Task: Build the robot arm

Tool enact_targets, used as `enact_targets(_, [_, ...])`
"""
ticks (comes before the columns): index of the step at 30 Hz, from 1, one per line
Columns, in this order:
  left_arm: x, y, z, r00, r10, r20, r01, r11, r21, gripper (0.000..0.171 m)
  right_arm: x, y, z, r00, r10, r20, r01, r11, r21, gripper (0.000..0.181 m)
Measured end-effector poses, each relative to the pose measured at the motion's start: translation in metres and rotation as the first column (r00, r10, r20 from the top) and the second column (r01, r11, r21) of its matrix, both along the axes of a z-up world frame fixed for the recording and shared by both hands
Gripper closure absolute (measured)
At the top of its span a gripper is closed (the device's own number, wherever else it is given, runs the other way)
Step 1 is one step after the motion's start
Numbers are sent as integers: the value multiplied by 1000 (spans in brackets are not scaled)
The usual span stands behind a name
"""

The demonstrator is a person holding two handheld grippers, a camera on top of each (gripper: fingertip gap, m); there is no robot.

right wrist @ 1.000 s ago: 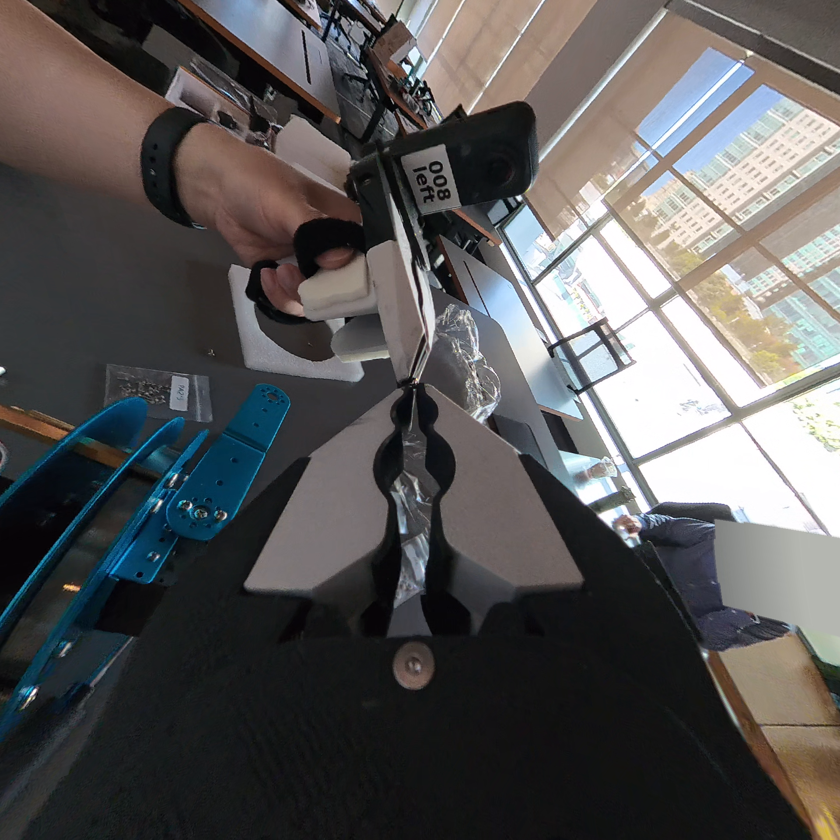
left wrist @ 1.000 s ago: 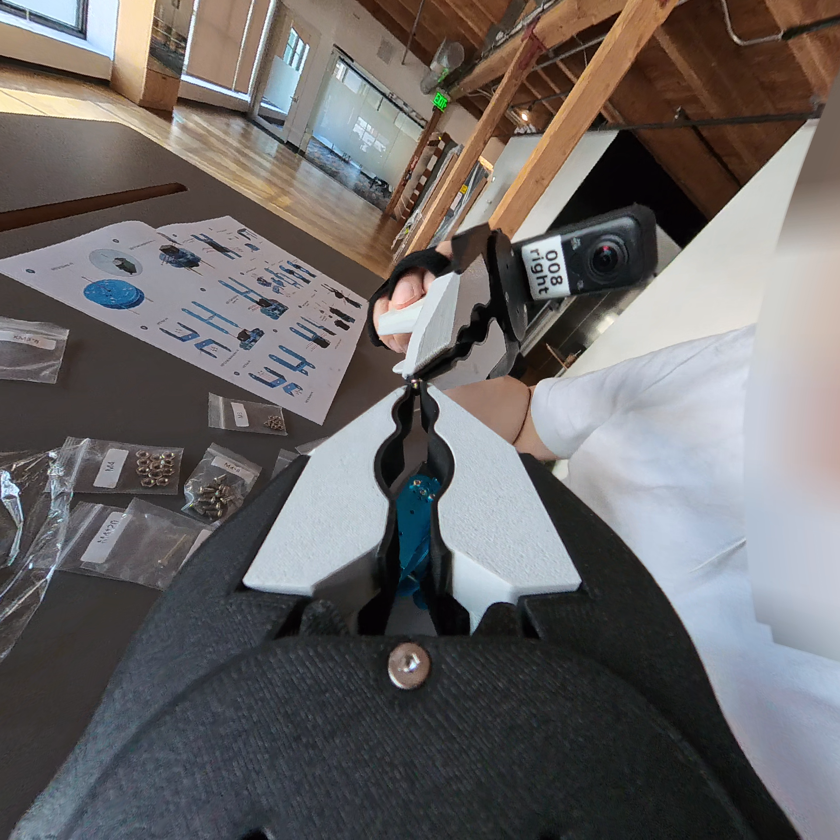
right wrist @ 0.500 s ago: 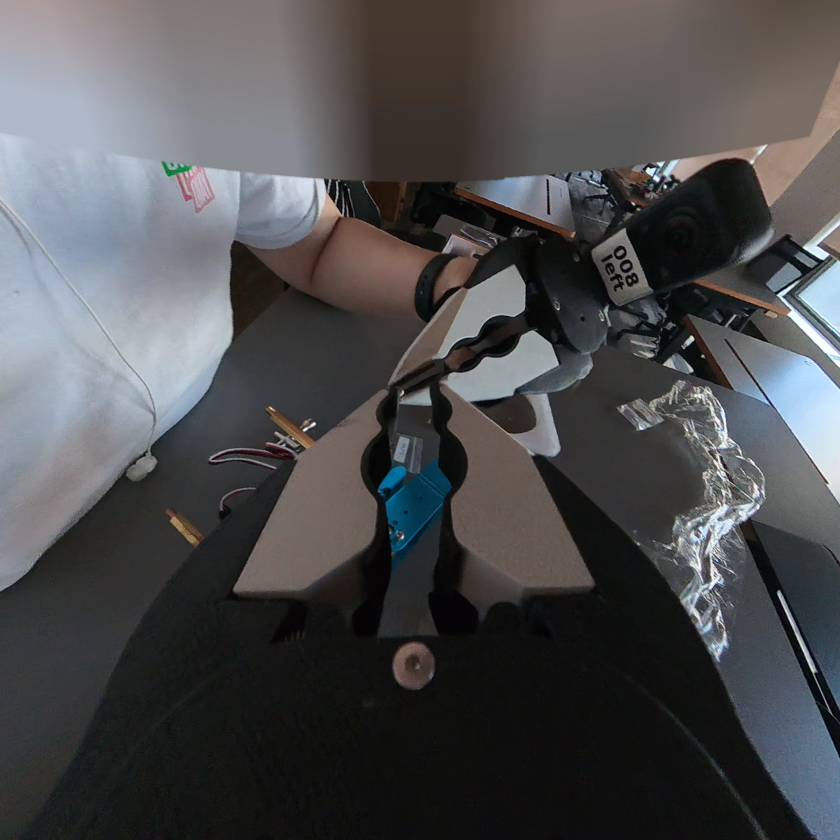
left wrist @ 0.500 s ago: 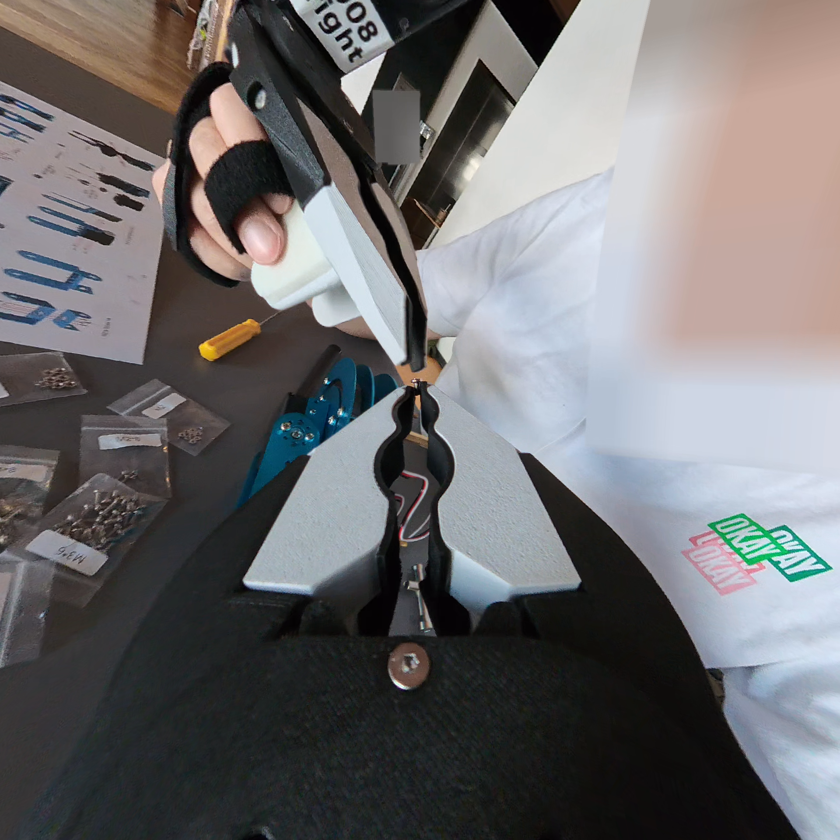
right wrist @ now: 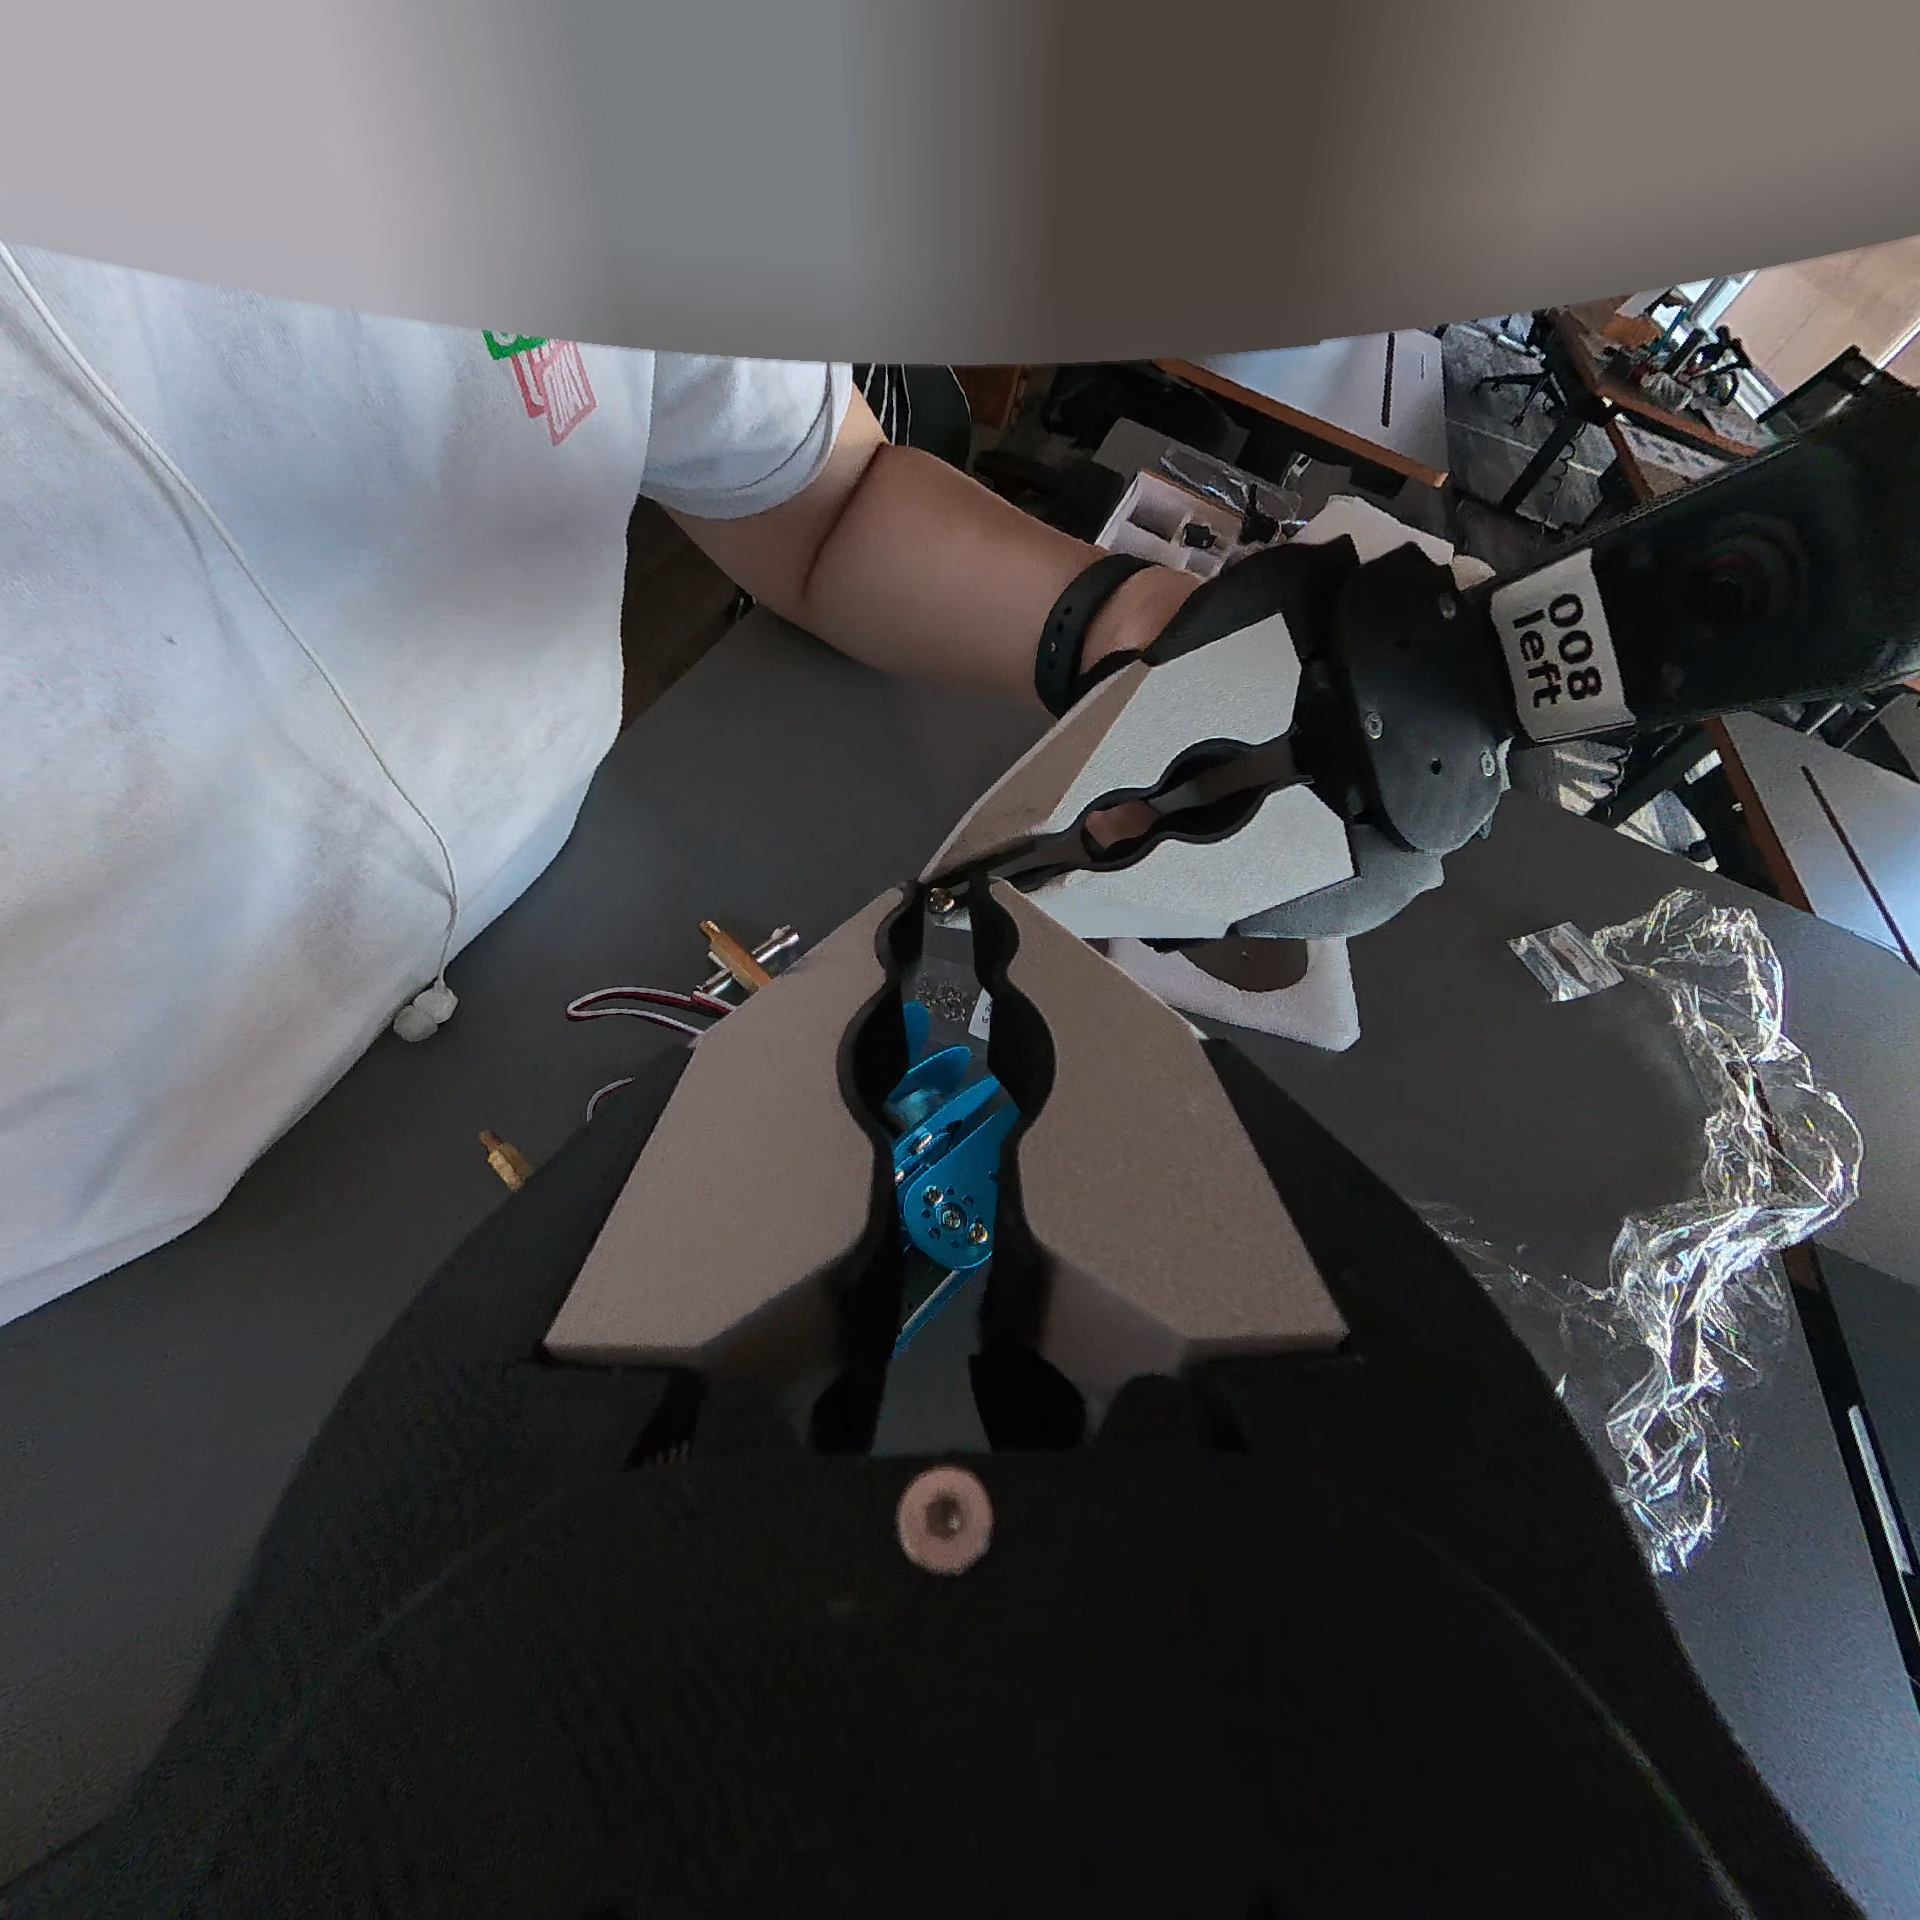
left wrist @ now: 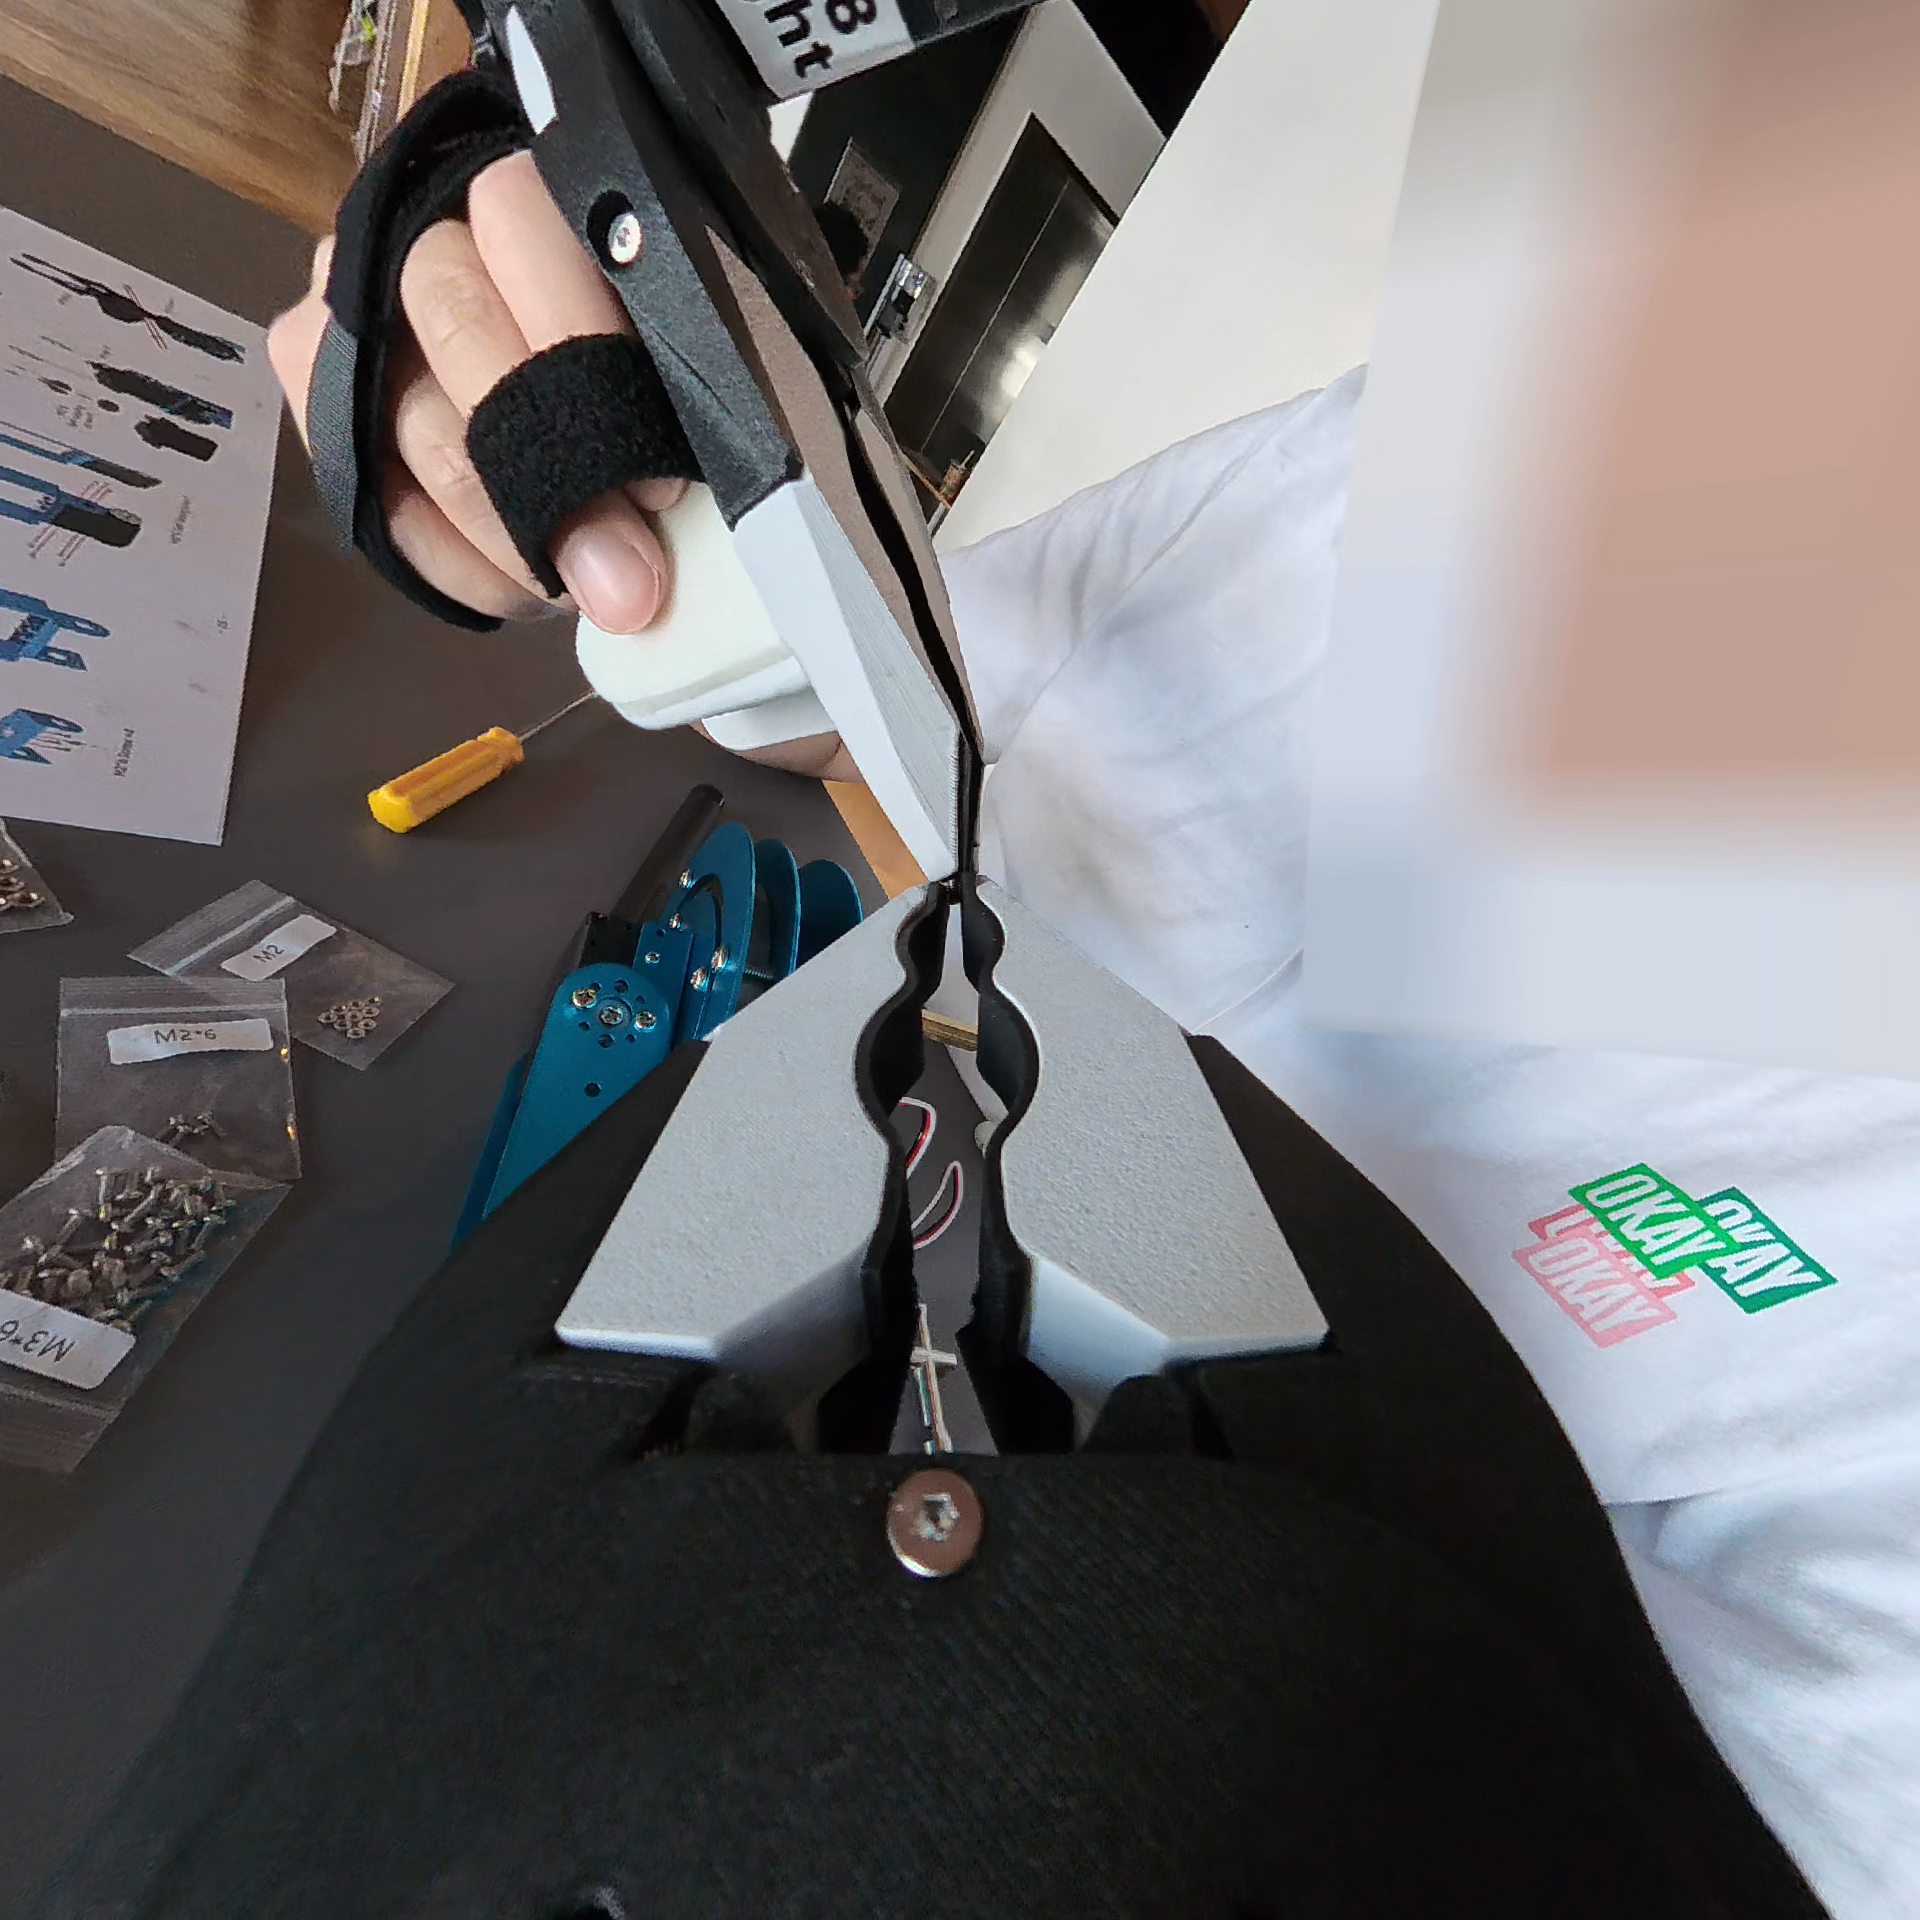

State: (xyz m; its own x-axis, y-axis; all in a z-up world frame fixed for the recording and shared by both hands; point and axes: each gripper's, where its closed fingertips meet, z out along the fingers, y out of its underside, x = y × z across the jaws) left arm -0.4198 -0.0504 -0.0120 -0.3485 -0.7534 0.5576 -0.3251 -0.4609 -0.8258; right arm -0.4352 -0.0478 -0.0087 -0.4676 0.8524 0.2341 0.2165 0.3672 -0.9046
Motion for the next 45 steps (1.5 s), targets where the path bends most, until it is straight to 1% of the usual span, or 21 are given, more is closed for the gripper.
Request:
enact_targets(5, [0, 0, 1, 1000, -2, 6, 2, 1000, -12, 171, 1, 0, -1, 1000, -9, 16, 8, 999, 38, 176])
enact_targets(15, [-1, 1, 1, 1000, -6, 2, 6, 1000, -29, 170, 0, -1, 0, 999, -25, 25, 24, 998, 61, 178])
enact_targets(16, [-3, 2, -1, 1000, 0, -21, -1, 999, -35, 161, 1, 0, -1, 999, -28, 29, 26, 997, 67, 178])
enact_targets(17, [-5, 6, -5, 998, 11, -62, -13, 999, -36, 147, 1, 2, -1, 999, -38, 32, 35, 996, 78, 178])
enact_targets(18, [-10, 11, -10, 994, 31, -109, -34, 999, -21, 140, 2, 6, -1, 997, -60, 40, 56, 994, 97, 178])
enact_targets(19, [-16, 18, -13, 988, 63, -144, -62, 998, 10, 139, 4, 13, -2, 995, -89, 52, 82, 989, 120, 178])
enact_targets(21, [-31, 29, -9, 979, 130, -155, -120, 990, 69, 143, 7, 25, -10, 984, -124, 131, 103, 982, 159, 178])
enact_targets(24, [-51, 45, 1, 962, 225, -153, -208, 971, 121, 142, 11, 35, -30, 935, -113, 337, 54, 982, 179, 178])
enact_targets(26, [-64, 53, 5, 948, 279, -156, -258, 956, 141, 142, 15, 37, -44, 873, -99, 478, -3, 978, 209, 178])
enact_targets(29, [-77, 60, 16, 936, 327, -127, -309, 940, 146, 142, 18, 38, -57, 796, -79, 600, -77, 970, 230, 178])
enact_targets(31, [-82, 59, 22, 936, 332, -114, -314, 937, 155, 143, 18, 39, -62, 762, -62, 645, -110, 969, 222, 177])
enact_targets(35, [-87, 57, 21, 930, 344, -131, -310, 924, 221, 143, 18, 38, -75, 694, -33, 719, -161, 967, 200, 178])
enact_targets(37, [-87, 56, 23, 931, 343, -126, -310, 924, 225, 143, 19, 37, -80, 664, -25, 747, -186, 962, 198, 178])
enact_targets(39, [-87, 55, 26, 933, 340, -114, -311, 925, 216, 143, 20, 37, -82, 645, -22, 764, -197, 961, 194, 178])
enact_targets(45, [-87, 55, 27, 934, 338, -114, -310, 927, 213, 144, 20, 36, -83, 614, -13, 789, -225, 955, 191, 178])
